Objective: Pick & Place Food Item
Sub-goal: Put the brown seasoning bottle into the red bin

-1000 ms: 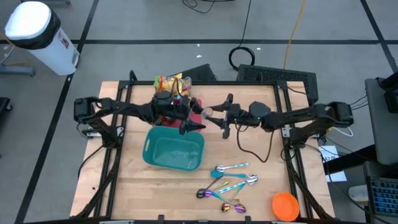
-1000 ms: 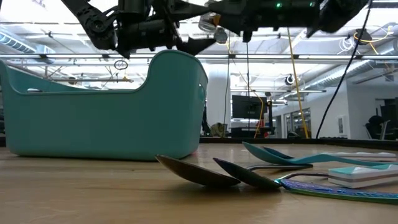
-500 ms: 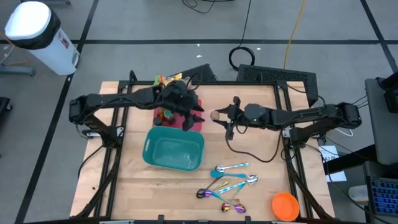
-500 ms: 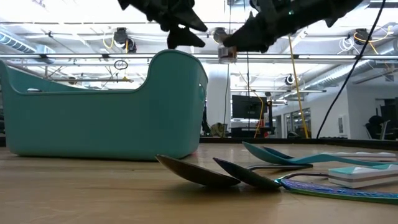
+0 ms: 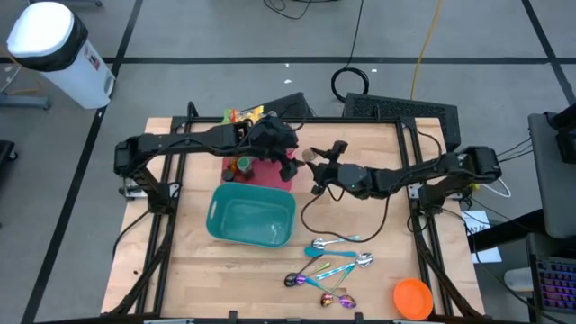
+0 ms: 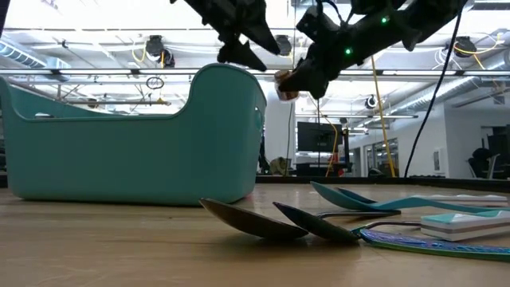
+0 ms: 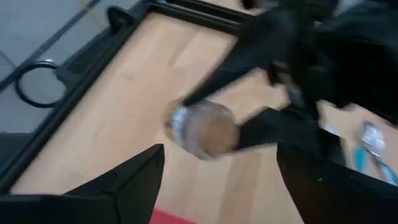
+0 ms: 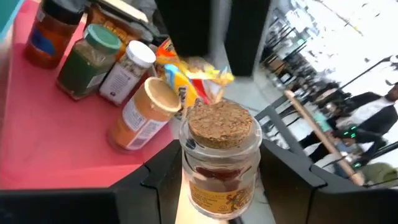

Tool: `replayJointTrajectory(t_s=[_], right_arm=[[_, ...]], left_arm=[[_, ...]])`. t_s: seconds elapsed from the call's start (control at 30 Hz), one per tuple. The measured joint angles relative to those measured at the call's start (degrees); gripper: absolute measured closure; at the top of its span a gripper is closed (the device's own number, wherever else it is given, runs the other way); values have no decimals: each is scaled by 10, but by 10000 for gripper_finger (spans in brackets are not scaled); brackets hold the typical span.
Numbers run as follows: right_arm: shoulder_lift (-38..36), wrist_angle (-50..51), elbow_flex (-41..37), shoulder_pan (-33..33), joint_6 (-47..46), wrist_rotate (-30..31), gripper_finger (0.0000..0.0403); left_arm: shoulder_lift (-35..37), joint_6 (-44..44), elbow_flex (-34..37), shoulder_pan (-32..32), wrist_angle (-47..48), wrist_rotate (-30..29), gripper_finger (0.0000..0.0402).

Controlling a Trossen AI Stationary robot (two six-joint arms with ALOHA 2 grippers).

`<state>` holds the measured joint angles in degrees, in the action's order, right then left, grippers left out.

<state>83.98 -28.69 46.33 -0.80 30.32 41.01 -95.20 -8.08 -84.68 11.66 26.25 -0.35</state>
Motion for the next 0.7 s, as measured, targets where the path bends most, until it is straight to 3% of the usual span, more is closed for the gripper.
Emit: replayJointTrajectory(t_s=[0.37, 0.7], right_arm=[[15, -52, 0, -1, 54, 10, 235], [15, -47, 0, -1, 85, 10, 235]], left_arm=[[-39, 29, 0, 3, -68, -13, 43], [-56, 59, 0, 11, -88, 5, 74]])
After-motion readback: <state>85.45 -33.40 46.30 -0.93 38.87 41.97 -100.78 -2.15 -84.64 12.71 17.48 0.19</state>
